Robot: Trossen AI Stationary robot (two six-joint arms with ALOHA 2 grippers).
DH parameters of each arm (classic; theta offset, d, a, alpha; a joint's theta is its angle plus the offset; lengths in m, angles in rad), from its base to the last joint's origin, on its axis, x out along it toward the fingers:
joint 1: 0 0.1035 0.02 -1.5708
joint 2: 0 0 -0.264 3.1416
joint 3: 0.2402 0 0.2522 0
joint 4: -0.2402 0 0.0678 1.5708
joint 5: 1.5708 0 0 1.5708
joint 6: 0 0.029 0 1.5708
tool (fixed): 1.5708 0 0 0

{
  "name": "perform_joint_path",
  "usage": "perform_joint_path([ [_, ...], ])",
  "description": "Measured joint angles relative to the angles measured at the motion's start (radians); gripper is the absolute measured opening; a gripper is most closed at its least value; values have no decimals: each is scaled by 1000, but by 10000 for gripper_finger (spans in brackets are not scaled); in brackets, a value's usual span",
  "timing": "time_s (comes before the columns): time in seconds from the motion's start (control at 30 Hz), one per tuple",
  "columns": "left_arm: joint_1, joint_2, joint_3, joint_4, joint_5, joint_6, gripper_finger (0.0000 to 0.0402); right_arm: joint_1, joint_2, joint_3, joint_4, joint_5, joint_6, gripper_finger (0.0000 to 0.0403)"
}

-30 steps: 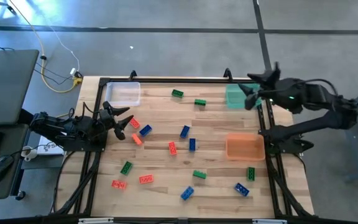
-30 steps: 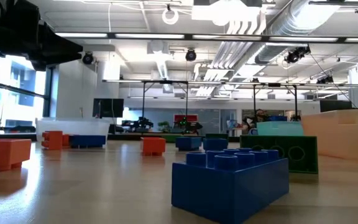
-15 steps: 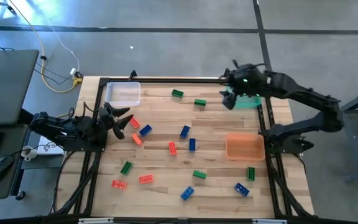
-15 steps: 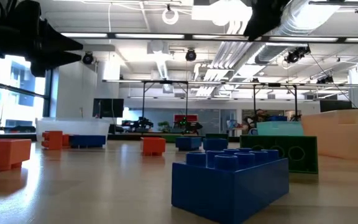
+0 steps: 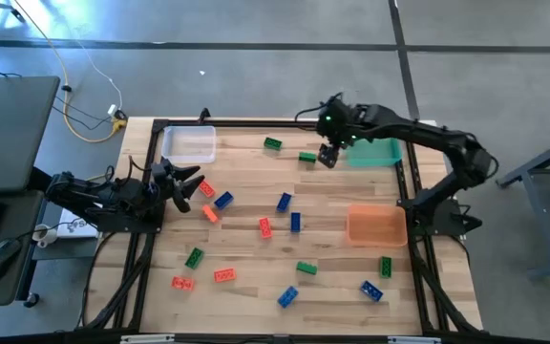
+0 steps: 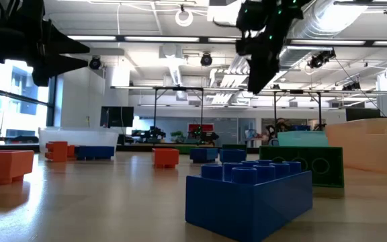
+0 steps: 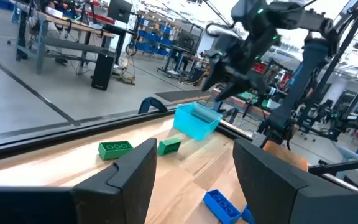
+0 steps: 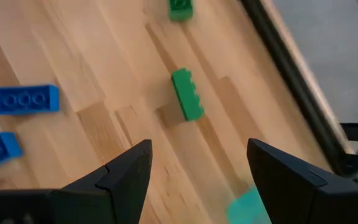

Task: Sort & place blocks by color
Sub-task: Put the green game piece into the green bin

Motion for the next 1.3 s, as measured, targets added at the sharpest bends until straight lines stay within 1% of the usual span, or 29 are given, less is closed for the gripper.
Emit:
perform_joint_path([
  [0.23, 0, 0, 0, 0, 0, 1, 200, -2, 95, 0, 51, -11, -93, 252],
  [0.4, 0, 0, 0, 0, 0, 1, 200, -2, 138, 0, 144, -76, -151, 252],
  [0.67, 0, 0, 0, 0, 0, -21, 200, -2, 213, 0, 237, -88, -256, 252],
  [0.83, 0, 0, 0, 0, 0, -49, 200, -6, 258, 0, 254, -87, -311, 252],
  [1.3, 0, 0, 0, -16, 2, -52, 200, -63, 351, 0, 268, -123, -314, 252],
])
